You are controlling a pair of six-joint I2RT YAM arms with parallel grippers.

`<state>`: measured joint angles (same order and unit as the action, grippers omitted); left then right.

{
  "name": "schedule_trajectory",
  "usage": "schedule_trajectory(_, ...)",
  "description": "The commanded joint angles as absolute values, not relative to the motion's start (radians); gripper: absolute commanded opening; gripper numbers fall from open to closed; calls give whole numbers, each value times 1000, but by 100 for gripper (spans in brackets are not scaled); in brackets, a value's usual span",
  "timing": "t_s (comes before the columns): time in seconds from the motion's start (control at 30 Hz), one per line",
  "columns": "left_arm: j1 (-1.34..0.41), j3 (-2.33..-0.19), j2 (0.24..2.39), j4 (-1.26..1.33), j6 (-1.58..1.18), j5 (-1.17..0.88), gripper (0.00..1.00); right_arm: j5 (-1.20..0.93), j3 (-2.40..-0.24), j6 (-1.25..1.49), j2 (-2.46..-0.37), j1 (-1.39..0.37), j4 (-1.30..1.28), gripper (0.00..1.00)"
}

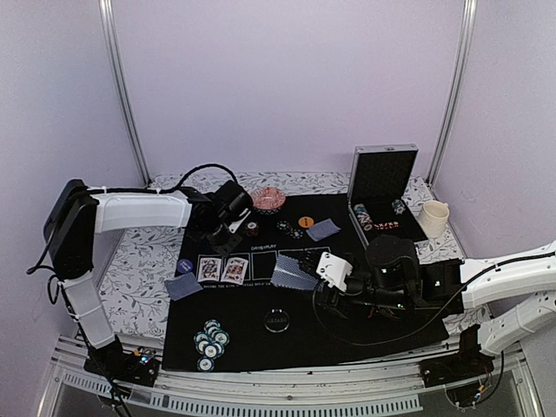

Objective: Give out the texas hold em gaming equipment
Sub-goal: Adjust the poker card in the community card area.

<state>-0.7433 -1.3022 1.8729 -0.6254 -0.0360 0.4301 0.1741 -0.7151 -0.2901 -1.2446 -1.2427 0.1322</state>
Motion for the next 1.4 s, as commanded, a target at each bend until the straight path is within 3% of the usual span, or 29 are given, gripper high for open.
schedule_trajectory(0.0,-755,-1223,1809,-692,-75,380,28,183,-748,-278,-1241,-1241,140,49)
schedule_trajectory(1.1,-837,-1186,1863,-669,-107,245,24,185,-768,-272,-1253,-1241,114,49)
schedule_trajectory(1.37,-806,-1166,1800,-719,-95,330,27,188,-760,-268,-1237,-1241,106,49)
